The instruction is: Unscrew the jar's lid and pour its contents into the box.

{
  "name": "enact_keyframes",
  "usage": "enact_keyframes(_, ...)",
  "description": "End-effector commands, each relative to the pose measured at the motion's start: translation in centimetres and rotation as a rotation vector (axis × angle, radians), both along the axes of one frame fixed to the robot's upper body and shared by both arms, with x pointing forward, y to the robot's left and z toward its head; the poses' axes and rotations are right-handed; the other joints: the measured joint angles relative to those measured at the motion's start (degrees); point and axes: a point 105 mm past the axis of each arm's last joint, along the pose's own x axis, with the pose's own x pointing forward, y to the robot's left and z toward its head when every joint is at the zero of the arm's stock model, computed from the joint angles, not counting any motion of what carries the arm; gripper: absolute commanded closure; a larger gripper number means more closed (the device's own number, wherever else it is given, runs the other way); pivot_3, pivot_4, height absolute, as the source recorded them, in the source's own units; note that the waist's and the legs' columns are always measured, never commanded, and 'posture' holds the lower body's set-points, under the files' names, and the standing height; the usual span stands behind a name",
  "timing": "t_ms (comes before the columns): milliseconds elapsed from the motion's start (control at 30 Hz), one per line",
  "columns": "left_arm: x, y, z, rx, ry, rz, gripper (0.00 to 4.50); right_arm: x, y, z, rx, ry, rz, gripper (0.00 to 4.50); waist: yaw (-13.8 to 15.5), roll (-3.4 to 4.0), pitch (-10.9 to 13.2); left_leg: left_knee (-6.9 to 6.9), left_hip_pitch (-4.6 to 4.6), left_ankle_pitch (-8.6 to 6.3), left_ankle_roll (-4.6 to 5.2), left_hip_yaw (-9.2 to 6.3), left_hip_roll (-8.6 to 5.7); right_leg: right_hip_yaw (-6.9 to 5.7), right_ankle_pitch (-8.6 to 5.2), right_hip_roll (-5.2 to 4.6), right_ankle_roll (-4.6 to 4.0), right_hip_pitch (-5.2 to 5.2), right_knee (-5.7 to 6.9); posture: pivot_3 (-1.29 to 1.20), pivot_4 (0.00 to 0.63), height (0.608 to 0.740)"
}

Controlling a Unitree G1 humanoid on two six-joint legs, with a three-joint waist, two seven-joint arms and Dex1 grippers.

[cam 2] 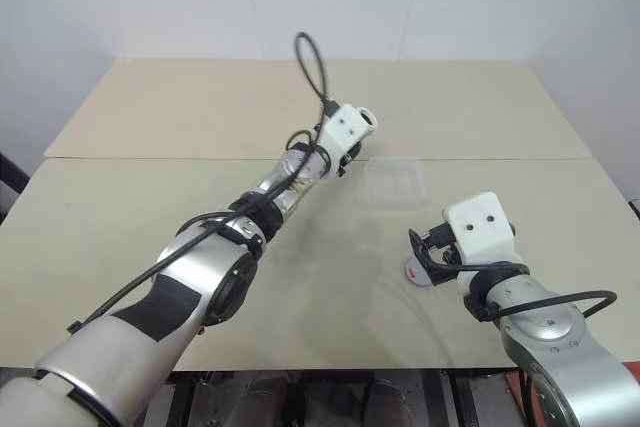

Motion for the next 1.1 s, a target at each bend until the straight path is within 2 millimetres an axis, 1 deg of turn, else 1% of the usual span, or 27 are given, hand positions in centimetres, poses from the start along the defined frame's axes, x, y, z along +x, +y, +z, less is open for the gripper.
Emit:
enact_keyframes(33, 0.5, 0.9, 1.4, -0.077, -0.026, 0.066, 2.53, -0.1, 0.5, 1.1, -0.013, -0.062, 0.015, 0.06, -0.1, 0.0, 0.0, 0.0, 0.02, 0.0, 0.0, -0.01, -0.01, 0.0, 0.0, 0.0, 0.0, 0.02, 0.0, 0.0, 0.15, 0.74)
enact_keyframes(100, 0.5, 0.9, 1.6, -0.039, -0.061, 0.077, 2.53, 0.0, 0.5, 1.2, -0.019, -0.062, 0.02, 0.06, -0.1, 0.0, 0.0, 0.0, 0.05, 0.0, 0.0, -0.03, -0.04, -0.01, 0.0, 0.0, 0.0, 0.07, -0.01, 0.0, 0.15, 0.74)
enact_keyframes(167, 0.4, 0.6, 2.1, 0.112, -0.175, 0.067, 2.53, 0.1, 0.5, 1.2, -0.021, -0.063, 0.022, 0.06, -0.1, 0.0, 0.0, 0.0, 0.06, 0.0, 0.0, -0.05, -0.06, -0.03, 0.0, 0.0, 0.0, 0.11, -0.02, 0.0, 0.15, 0.74)
enact_keyframes(233, 0.2, 0.0, 2.9, 0.322, -0.337, 0.056, 2.53, 0.1, 0.5, 1.3, -0.016, -0.067, 0.022, 0.06, -0.1, 0.0, 0.0, -0.01, 0.07, 0.0, 0.0, -0.05, -0.07, -0.02, 0.0, 0.0, 0.0, 0.13, -0.03, 0.0, 0.15, 0.74)
enact_keyframes(300, -0.3, -1.1, 4.4, 0.667, -0.618, 0.032, 2.53, 0.1, 0.6, 1.5, 0.039, -0.079, 0.025, 0.06, -0.1, 0.0, 0.0, -0.03, 0.13, 0.01, 0.0, -0.03, -0.08, -0.03, 0.0, 0.0, 0.0, 0.18, -0.05, 0.0, 0.15, 0.74)
enact_keyframes(367, -1.2, -2.5, 5.4, 0.961, -0.889, -0.021, 2.53, -0.1, 0.5, 1.4, 0.045, -0.075, 0.021, 0.06, 0.0, -0.01, 0.0, -0.06, 0.21, 0.01, -0.01, -0.02, -0.11, -0.04, 0.0, 0.0, 0.0, 0.27, -0.08, 0.0, 0.15, 0.74)
enact_keyframes(400, -1.6, -3.2, 5.8, 1.051, -0.99, -0.045, 2.53, -0.2, 0.4, 1.3, 0.041, -0.07, 0.015, 0.06, 0.3, -0.01, 0.0, -0.06, 0.2, 0.01, -0.01, -0.02, -0.11, -0.04, 0.0, 0.0, 0.0, 0.27, -0.09, 0.0, 0.15, 0.74)
enact_keyframes(467, -2.1, -4.2, 5.9, 1.155, -1.107, -0.084, 2.53, -0.2, 0.3, 1.2, 0.041, -0.067, 0.008, 0.06, 0.6, 0.0, 0.0, -0.05, 0.16, 0.0, 0.01, -0.03, -0.12, -0.04, 0.01, -0.01, 0.02, 0.28, -0.15, 0.0, 0.15, 0.74)
enact_keyframes(533, -2.7, -5.0, 5.2, 1.298, -1.214, -0.145, 2.53, -0.2, 0.2, 1.2, 0.049, -0.07, 0.003, 0.06, 0.7, 0.0, 0.0, -0.06, 0.17, -0.01, 0.02, -0.04, -0.11, -0.03, 0.01, -0.01, 0.02, 0.28, -0.18, 0.0, 0.15, 0.74)
enact_keyframes(667, -3.3, -6.1, 3.6, 1.48, -1.335, -0.237, 2.53, -0.3, 0.4, 1.1, 0.058, -0.072, 0.002, 0.06, 0.6, 0.0, 0.0, -0.07, 0.13, -0.01, 0.02, -0.03, -0.08, -0.02, 0.01, -0.01, 0.02, 0.21, -0.15, 0.0, 0.15, 0.74)
enact_keyframes(733, -3.4, -6.4, 2.8, 1.538, -1.351, -0.271, 2.53, -0.3, 0.5, 1.0, 0.063, -0.072, 0.003, 0.06, 0.5, -0.01, 0.0, -0.07, 0.11, -0.01, 0.02, -0.01, -0.08, 0.0, 0.01, -0.01, 0.02, 0.17, -0.12, 0.0, 0.15, 0.74)
enact_keyframes(900, -3.3, -6.4, 2.9, 1.559, -1.341, -0.267, 2.53, -0.6, 0.2, 0.9, 0.076, -0.075, -0.018, 0.06, 0.6, -0.01, 0.0, -0.06, 0.05, 0.0, 0.02, 0.0, -0.04, 0.02, 0.01, -0.01, 0.02, 0.09, -0.11, 0.0, 0.15, 0.74)
enact_keyframes(1100, -3.2, -6.3, 3.1, 1.524, -1.301, -0.251, 2.53, -0.8, 0.2, 0.7, 0.076, -0.068, -0.027, 0.06, 0.6, -0.01, 0.0, -0.05, 0.0, 0.0, 0.03, -0.01, -0.04, 0.01, 0.01, -0.02, 0.02, 0.06, -0.1, 0.0, 0.15, 0.74)
